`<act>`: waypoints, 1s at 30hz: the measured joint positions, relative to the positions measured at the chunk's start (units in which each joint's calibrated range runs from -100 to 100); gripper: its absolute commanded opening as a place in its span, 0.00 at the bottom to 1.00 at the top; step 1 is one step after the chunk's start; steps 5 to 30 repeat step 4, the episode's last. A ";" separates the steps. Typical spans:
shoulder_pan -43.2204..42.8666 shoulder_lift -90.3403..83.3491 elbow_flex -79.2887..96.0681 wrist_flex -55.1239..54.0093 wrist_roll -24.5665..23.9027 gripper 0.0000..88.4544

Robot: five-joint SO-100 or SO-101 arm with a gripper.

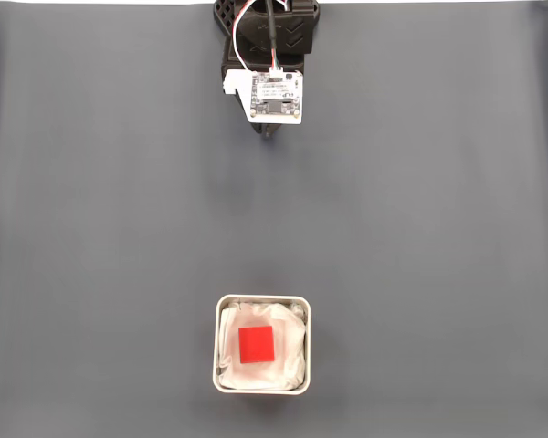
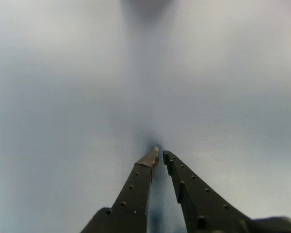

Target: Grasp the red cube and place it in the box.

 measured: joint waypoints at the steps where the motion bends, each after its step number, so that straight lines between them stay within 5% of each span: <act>1: 0.00 0.00 0.00 0.00 0.00 0.00; 30: 0.00 0.00 0.00 0.00 0.10 0.00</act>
